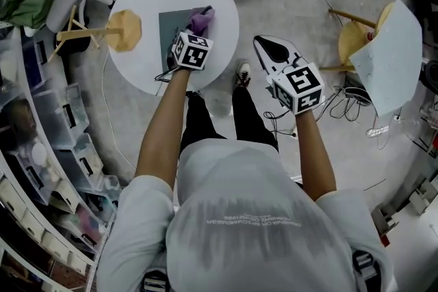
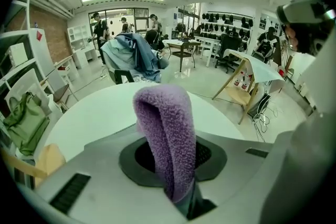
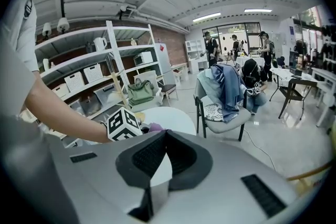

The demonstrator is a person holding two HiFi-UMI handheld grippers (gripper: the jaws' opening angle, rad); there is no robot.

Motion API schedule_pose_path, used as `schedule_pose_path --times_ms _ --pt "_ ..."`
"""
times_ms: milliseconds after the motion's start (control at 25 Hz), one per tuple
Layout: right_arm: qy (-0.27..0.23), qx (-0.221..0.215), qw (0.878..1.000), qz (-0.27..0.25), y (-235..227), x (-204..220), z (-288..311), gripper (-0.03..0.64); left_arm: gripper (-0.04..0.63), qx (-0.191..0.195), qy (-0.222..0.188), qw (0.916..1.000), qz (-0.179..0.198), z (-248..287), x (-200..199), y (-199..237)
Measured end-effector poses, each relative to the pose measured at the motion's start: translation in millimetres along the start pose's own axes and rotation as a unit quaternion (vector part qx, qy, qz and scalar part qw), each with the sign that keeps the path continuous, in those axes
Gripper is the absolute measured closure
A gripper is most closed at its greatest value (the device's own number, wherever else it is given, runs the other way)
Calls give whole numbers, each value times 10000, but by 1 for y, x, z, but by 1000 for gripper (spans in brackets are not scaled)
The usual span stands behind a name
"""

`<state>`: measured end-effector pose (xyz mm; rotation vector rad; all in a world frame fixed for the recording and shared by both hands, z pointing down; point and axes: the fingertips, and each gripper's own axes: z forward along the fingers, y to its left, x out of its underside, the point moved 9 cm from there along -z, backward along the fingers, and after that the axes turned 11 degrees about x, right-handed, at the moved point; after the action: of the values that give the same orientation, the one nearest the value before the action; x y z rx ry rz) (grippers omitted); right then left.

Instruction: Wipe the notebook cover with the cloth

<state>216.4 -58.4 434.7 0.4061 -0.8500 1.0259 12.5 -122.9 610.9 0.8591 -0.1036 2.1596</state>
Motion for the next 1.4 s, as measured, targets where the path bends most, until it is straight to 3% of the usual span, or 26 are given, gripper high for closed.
schedule_pose_path --times_ms 280,520,1400 --pt "51 -58 10000 -23 9 6 -3 615 523 262 -52 9990 -346 -10 21 -20" --pt "70 -107 9999 -105 20 5 -4 615 523 281 -55 9988 -396 -17 36 -38" --pt "224 -279 9988 -330 45 -1 2 615 523 908 76 9944 -533 -39 77 -78"
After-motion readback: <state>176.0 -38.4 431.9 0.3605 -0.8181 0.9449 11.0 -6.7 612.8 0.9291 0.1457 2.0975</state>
